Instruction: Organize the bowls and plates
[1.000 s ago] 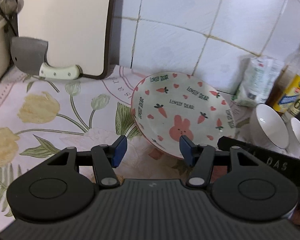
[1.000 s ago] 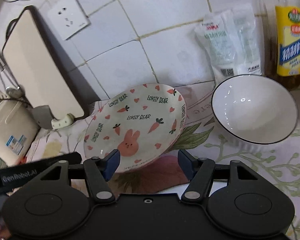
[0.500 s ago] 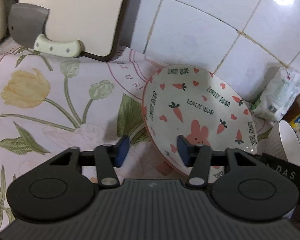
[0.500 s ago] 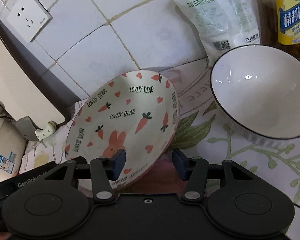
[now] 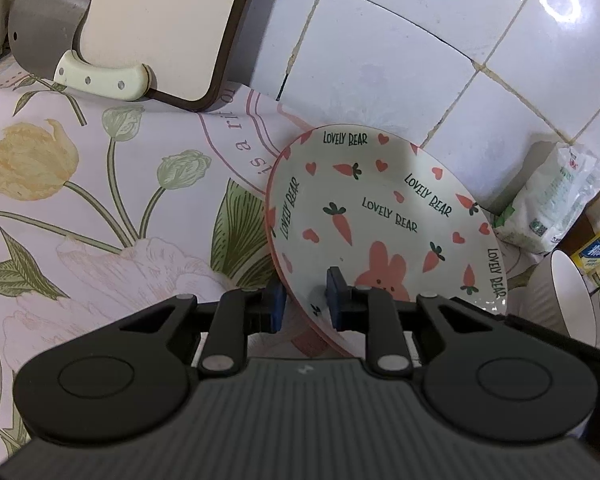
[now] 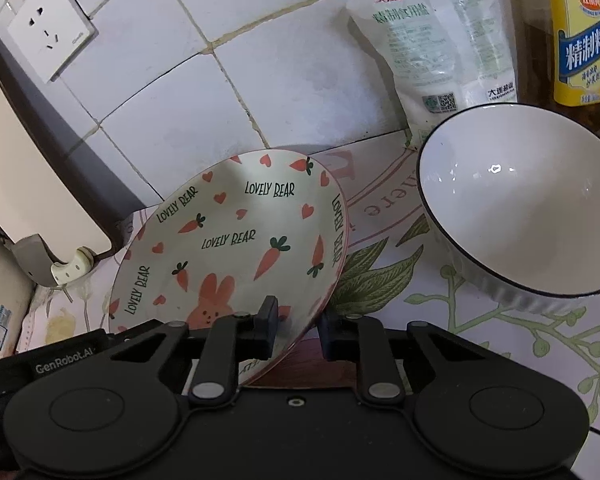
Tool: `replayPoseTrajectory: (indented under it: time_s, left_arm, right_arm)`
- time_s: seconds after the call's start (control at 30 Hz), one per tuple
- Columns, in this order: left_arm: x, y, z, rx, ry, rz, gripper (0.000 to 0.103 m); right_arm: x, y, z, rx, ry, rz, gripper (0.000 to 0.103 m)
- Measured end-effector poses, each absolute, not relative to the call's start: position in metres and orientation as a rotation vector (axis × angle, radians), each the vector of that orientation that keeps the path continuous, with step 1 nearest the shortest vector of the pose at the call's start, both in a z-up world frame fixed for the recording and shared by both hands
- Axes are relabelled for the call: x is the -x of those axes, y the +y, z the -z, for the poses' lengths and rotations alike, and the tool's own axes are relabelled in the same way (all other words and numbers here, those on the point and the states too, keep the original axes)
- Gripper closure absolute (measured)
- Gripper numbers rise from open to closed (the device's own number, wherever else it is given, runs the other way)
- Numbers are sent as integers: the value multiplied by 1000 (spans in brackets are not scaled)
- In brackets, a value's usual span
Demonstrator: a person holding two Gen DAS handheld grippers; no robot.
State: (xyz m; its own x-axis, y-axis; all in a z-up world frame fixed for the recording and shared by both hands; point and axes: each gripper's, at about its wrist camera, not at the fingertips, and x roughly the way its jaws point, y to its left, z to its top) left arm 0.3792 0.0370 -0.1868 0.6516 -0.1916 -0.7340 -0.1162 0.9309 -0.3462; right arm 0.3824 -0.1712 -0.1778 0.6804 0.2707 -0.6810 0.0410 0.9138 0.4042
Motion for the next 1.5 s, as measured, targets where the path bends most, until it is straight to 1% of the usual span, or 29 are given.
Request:
replayPoseTrajectory:
  time_s: [0.1, 0.2, 0.33, 0.67, 0.87, 1.3, 1.5]
  left_arm:
    - [-381, 37, 183, 380, 896, 46, 84]
    - [-375, 31, 169, 302, 901, 89, 84]
    - [-361, 31, 161, 279, 906, 101, 84]
    - [-310, 31, 112, 211, 843, 98, 84]
    - [-278, 22, 85, 161, 824, 127, 84]
    - [-218, -1, 51, 134, 810, 185, 84]
    - [-196, -11, 47, 128, 819, 208, 84]
  right_arm:
    - [-384, -170, 175, -390, 831, -134, 78]
    - [-374, -169, 167, -354, 782, -119, 79]
    - [-368, -175, 161, -408, 790, -128, 79]
    - [-321, -174, 126, -407, 755, -185, 78]
    - [-287, -181, 101, -422, 766, -172, 78]
    - [-216, -200, 70, -443, 779, -141, 78]
    - [-188, -209, 65, -450, 779, -122, 78]
